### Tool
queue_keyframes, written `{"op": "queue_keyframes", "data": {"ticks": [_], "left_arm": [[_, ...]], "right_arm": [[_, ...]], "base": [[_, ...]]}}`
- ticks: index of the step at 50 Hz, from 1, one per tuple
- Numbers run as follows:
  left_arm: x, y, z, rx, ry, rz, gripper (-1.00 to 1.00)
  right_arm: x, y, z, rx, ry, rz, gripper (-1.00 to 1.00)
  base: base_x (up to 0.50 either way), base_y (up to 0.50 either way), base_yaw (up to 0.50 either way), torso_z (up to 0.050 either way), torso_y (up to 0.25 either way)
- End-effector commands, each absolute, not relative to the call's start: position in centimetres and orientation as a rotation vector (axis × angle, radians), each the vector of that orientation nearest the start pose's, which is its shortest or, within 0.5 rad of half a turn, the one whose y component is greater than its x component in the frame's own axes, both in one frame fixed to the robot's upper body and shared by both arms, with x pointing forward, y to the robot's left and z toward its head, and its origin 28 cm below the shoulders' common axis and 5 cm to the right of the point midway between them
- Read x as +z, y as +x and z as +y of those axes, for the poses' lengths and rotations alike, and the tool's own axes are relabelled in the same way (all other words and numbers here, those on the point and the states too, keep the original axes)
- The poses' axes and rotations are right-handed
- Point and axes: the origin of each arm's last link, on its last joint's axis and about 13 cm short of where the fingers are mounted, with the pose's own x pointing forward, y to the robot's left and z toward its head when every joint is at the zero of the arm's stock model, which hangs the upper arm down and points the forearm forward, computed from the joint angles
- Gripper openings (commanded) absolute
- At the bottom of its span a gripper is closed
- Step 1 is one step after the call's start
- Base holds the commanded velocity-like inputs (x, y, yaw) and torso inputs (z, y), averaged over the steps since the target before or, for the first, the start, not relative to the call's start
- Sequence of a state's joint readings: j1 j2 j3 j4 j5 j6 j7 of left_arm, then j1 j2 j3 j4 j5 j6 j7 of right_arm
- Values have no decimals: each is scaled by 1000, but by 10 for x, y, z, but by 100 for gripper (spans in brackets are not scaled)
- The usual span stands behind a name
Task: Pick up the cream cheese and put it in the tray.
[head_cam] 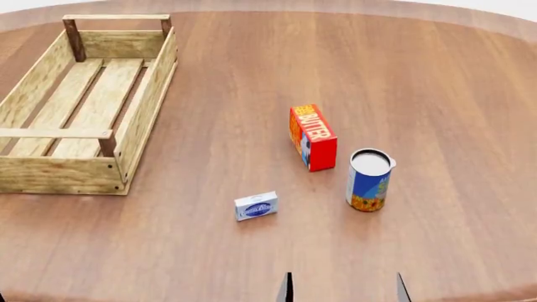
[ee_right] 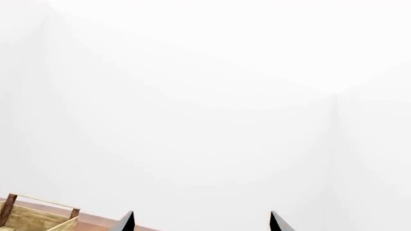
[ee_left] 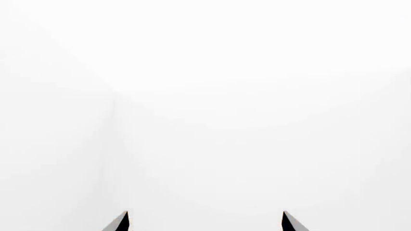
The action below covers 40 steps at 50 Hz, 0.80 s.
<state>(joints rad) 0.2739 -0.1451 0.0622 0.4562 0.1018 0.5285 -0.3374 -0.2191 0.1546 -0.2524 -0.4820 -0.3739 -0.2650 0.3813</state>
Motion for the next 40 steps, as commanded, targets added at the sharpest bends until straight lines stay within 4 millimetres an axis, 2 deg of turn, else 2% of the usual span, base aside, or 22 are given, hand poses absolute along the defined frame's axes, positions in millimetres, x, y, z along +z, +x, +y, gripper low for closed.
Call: {"op": "queue_keyframes", "data": {"ticks": [1, 40], "left_arm": [[98, 144, 212, 164, 60, -757, 100], [97, 144, 213, 173, 62, -760, 100]], "right_arm": [[89, 154, -71, -67, -292, -620, 100], [88, 153, -63, -18, -309, -616, 100]], "base": [[39, 0, 0, 0, 0], [67, 26, 0, 0, 0]]}}
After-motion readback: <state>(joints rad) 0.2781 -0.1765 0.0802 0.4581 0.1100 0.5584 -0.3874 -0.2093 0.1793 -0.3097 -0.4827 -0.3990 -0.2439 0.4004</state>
